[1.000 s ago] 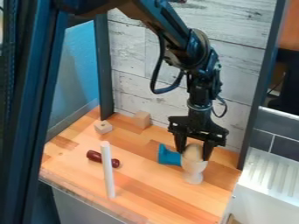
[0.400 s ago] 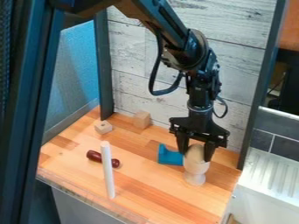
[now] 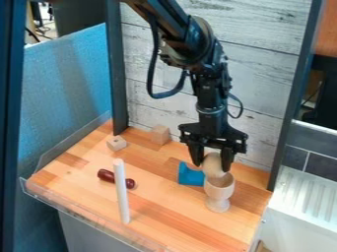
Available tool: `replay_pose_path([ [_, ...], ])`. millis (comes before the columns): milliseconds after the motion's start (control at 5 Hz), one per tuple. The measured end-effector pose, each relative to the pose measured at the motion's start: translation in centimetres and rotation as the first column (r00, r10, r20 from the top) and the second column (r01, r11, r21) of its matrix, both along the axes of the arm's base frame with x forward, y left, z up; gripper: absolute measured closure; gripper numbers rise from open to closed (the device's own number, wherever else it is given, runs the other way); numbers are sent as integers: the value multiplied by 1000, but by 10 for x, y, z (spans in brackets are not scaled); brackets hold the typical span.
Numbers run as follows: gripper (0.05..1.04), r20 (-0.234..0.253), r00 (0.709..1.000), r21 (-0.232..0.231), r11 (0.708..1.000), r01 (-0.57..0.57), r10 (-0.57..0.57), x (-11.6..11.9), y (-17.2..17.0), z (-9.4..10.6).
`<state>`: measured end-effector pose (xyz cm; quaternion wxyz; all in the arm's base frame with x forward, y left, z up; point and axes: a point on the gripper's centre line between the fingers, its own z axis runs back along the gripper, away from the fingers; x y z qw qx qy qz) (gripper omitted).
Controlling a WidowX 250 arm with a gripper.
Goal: Put the ball on the blue arch
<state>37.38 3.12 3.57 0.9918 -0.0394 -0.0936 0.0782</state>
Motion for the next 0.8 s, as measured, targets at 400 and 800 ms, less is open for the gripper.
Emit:
replay_pose_path([
  [400, 388, 11, 1000, 19, 1000, -25, 25, 2, 5, 1],
  [800, 389, 24, 994, 21, 994, -110, 109, 5, 37, 9],
])
